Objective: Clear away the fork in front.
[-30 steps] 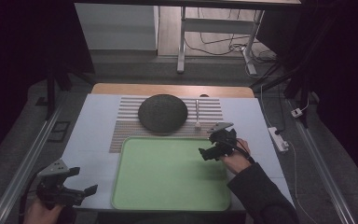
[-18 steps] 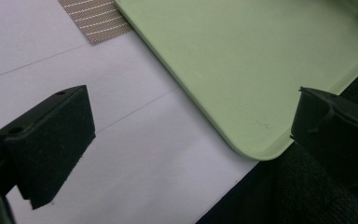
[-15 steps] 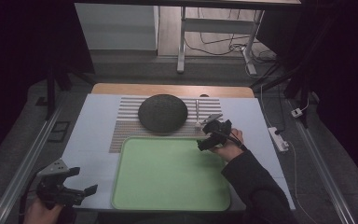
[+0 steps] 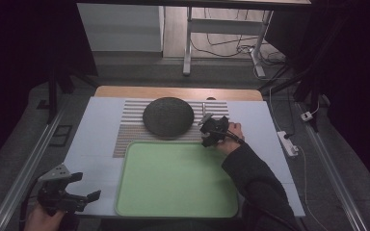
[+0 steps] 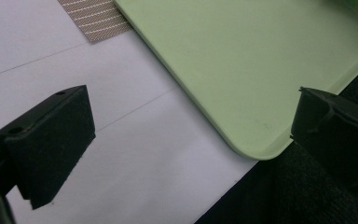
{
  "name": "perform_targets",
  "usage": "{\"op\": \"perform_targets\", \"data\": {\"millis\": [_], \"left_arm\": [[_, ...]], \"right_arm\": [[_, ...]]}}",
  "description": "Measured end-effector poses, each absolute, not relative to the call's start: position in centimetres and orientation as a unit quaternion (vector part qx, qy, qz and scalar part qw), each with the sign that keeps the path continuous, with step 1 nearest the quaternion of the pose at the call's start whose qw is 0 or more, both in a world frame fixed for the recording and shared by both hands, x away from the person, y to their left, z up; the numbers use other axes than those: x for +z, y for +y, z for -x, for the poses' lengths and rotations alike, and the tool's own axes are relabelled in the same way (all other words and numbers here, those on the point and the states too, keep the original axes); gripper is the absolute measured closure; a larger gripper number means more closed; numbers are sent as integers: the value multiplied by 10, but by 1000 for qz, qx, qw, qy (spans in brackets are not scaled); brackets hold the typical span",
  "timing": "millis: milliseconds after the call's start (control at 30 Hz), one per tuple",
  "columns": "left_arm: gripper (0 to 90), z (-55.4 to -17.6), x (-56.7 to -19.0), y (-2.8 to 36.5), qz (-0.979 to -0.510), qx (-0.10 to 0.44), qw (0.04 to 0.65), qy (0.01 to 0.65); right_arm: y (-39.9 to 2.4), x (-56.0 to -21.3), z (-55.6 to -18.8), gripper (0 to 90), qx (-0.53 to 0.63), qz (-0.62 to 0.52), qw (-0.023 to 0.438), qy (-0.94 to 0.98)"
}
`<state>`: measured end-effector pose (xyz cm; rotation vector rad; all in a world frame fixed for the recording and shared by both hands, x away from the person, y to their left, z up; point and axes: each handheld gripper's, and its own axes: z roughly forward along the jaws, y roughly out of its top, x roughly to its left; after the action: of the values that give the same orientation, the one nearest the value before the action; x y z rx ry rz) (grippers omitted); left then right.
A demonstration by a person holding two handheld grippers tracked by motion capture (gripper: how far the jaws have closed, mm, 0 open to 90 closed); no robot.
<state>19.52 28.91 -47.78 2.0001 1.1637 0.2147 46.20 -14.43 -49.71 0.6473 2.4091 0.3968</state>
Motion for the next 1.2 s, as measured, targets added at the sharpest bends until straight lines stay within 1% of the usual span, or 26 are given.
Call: {"op": "perform_targets", "data": {"millis": [67, 100, 133, 200, 233, 267, 300, 400, 433, 533, 600, 633, 733, 833, 900, 967, 1000, 1033, 1100, 1133, 1200], "left_arm": [[0, -195, -478, 289, -790, 84, 398, 459], [0, -195, -478, 289, -790, 84, 397, 459], [0, -195, -478, 289, -790, 84, 397, 459], [0, -195, -478, 289, -789, 84, 397, 460], [0, -195, -478, 289, -789, 83, 397, 461], [0, -195, -478, 289, -789, 83, 397, 461], [0, -195, -478, 289, -789, 83, 397, 461], [0, -195, -478, 289, -790, 83, 397, 461], [0, -195, -478, 289, -789, 83, 397, 461], [0, -195, -478, 289, -789, 83, 397, 461], [0, -195, -478, 289, -790, 83, 397, 461], [0, -196, -478, 289, -790, 83, 396, 460], [0, -195, -478, 289, -790, 83, 396, 460], [2, -195, -478, 289, -791, 84, 396, 459], [1, -195, -478, 288, -792, 87, 394, 458], [0, -195, -478, 288, -792, 89, 394, 459], [0, -195, -477, 288, -791, 89, 394, 459], [0, -195, -477, 288, -791, 89, 395, 459], [0, -194, -477, 289, -790, 90, 396, 458], [0, -194, -477, 288, -790, 91, 396, 458], [0, -193, -477, 288, -791, 95, 396, 456]], "right_arm": [[-142, -500, -463, 279, 142, -233, 305, 912], [-142, -500, -463, 279, 142, -233, 305, 912], [-140, -502, -464, 340, 137, -222, 297, 919], [-138, -504, -465, 419, 131, -213, 301, 920], [-138, -504, -465, 419, 131, -213, 301, 920], [-136, -506, -466, 461, 125, -203, 304, 922], [-136, -506, -466, 461, 125, -203, 304, 922], [-132, -509, -466, 568, 118, -182, 314, 924], [-132, -509, -466, 568, 118, -182, 314, 924], [-128, -510, -466, 642, 114, -165, 306, 931], [-124, -513, -465, 739, 99, -151, 316, 931], [-124, -513, -465, 739, 99, -151, 316, 931], [-122, -514, -462, 866, 75, -110, 347, 929], [-122, -512, -461, 883, 80, -122, 353, 924], [-122, -510, -459, 896, 77, -132, 370, 916], [-123, -507, -459, 898, 89, -138, 367, 915], [-123, -503, -457, 899, 94, -150, 376, 909], [-125, -500, -458, 900, 115, -157, 362, 912], [-128, -495, -457, 900, 128, -165, 361, 909], [-131, -492, -455, 900, 136, -166, 368, 905], [-133, -490, -453, 900, 143, -173, 363, 904]]}}
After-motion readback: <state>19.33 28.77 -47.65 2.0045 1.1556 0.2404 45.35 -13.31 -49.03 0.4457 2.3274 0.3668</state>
